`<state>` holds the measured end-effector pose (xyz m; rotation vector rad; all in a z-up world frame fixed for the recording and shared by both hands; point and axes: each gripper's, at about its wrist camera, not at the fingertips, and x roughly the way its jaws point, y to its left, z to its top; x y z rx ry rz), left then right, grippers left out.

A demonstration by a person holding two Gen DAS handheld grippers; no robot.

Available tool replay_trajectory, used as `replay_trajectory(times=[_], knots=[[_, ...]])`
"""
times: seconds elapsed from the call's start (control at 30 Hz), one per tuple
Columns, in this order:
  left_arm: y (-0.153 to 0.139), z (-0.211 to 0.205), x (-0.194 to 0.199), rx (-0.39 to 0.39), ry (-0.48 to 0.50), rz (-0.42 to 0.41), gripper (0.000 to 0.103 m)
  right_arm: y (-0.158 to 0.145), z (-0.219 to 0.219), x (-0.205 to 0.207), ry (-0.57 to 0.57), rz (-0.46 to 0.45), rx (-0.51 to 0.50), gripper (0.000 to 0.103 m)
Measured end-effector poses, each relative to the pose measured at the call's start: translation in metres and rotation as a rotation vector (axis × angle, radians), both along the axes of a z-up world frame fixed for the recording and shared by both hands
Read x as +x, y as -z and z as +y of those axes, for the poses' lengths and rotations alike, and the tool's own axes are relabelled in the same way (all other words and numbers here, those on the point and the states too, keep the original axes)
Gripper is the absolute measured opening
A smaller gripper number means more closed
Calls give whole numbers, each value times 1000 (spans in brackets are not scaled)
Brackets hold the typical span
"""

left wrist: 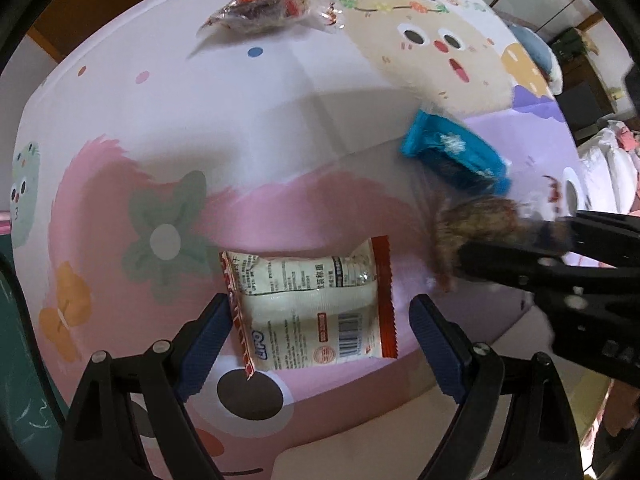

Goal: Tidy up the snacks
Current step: 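Grasp white printed packet with left gripper while right grasps clear nut bag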

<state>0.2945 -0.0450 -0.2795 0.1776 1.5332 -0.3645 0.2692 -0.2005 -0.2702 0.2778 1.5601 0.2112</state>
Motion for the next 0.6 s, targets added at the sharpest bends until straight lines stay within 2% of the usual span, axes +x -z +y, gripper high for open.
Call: replay_trajectory(times=[0.13,0.2,0.23,0.33,0.47,0.6], knots=[[5,-4,4,24,-22,0,73,-4,-5,-2,9,-4,11,33],[3,-5,3,43,-19,-24,55,-5,-4,-3,10,-8,13,33],[1,-6,2,40,-16,-28,51,-7,-4,-4,9,-13,14,33],[-4,-3,0,23,-40,-29,50,-13,-5,-5,6,-26,19,33],[-18,4,-4,23,-77,-70,50,-26,-4,-7,4,-50,21,33],[-57,12,-12,-10,-127,-137,50,-50,-5,-14,7,-94,31,33]])
